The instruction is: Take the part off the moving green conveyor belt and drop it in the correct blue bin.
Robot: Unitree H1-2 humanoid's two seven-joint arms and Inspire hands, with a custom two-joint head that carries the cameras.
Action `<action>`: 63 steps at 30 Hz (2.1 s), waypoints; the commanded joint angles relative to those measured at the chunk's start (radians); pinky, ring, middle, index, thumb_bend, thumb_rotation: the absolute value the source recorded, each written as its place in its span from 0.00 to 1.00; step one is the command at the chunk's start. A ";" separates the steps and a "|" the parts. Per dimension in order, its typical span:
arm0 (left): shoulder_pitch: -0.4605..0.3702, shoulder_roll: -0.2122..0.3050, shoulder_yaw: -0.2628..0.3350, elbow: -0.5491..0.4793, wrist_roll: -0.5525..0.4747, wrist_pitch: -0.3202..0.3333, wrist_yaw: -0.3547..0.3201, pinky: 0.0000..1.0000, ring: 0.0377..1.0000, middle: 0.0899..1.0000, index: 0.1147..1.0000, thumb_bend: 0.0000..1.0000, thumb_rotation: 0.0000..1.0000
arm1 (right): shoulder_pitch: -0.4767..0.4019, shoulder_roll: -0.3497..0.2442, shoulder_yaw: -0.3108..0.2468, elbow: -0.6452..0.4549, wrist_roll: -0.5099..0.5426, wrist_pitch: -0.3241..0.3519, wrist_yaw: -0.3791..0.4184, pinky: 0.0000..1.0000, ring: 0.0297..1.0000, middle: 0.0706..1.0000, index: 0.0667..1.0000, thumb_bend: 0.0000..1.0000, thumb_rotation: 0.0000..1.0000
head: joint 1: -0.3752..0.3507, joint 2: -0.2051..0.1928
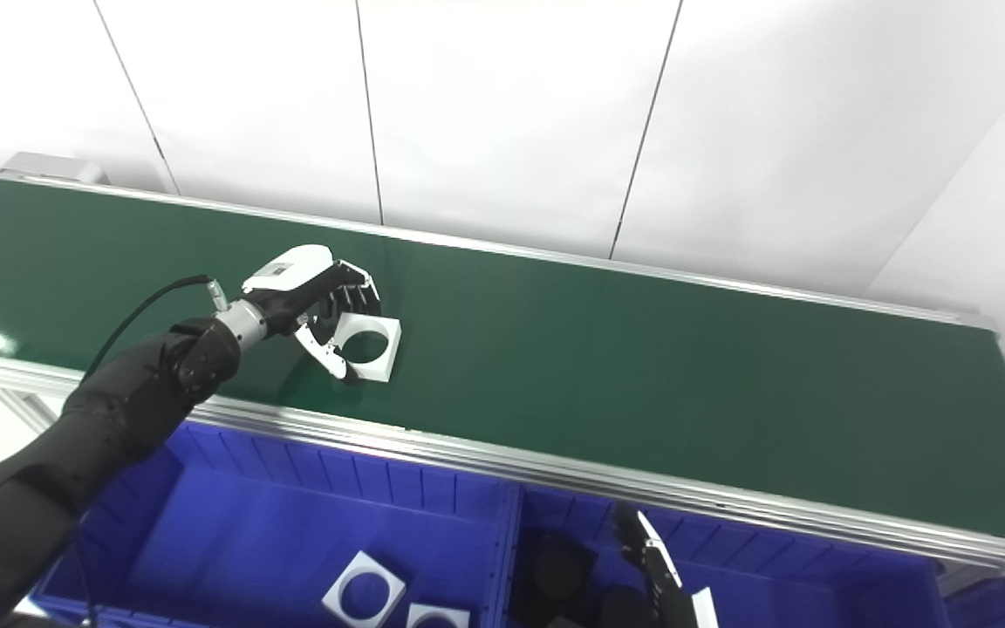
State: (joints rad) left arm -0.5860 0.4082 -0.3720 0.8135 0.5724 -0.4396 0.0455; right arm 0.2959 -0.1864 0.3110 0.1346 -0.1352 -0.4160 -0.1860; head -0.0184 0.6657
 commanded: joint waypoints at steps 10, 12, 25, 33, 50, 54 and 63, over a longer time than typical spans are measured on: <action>0.170 0.039 0.142 -0.500 -0.229 -0.030 0.093 0.41 0.41 0.45 0.44 0.50 0.00 | 0.006 0.010 0.002 -0.051 -0.001 -0.054 0.003 0.86 0.88 0.90 0.90 0.84 0.37 | -0.097 0.041; 0.205 0.043 0.158 -0.571 -0.267 -0.030 0.088 0.39 0.39 0.45 0.46 0.50 0.00 | 0.003 0.014 0.004 -0.052 -0.009 -0.054 -0.004 0.86 0.88 0.90 0.90 0.85 0.38 | -0.123 0.050; 0.394 0.018 0.164 -0.750 -0.435 -0.030 0.045 0.40 0.40 0.45 0.44 0.50 0.00 | -0.005 0.048 -0.013 -0.076 -0.050 -0.053 0.000 0.84 0.87 0.89 0.90 0.87 0.42 | -0.221 0.123; 0.516 -0.007 0.076 -0.749 -0.357 -0.030 0.046 0.39 0.42 0.46 0.41 0.50 0.00 | 0.001 0.071 -0.037 -0.091 -0.066 -0.053 0.021 0.84 0.87 0.88 0.89 0.87 0.43 | -0.227 0.145; 0.597 -0.047 -0.031 -0.475 -0.149 -0.030 0.107 0.15 0.19 0.42 0.42 0.52 0.00 | 0.003 0.088 -0.062 -0.097 -0.065 -0.053 0.054 0.83 0.86 0.87 0.89 0.87 0.42 | -0.206 0.151; 0.582 -0.058 -0.030 -0.411 -0.087 -0.024 0.114 0.22 0.26 0.42 0.42 0.52 0.00 | 0.005 0.093 -0.066 -0.097 -0.071 -0.053 0.056 0.83 0.86 0.88 0.89 0.88 0.43 | -0.206 0.151; 0.572 -0.046 -0.054 -0.438 0.000 0.106 -0.062 0.77 0.83 0.84 0.80 0.72 0.22 | 0.008 0.095 -0.068 -0.096 -0.078 -0.053 0.054 0.83 0.86 0.88 0.89 0.87 0.44 | -0.208 0.151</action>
State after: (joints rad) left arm -0.0011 0.3494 -0.4352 0.4202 0.5791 -0.3441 -0.0012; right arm 0.3036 -0.0961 0.2478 0.0664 -0.2124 -0.4161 -0.1334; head -0.2270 0.8161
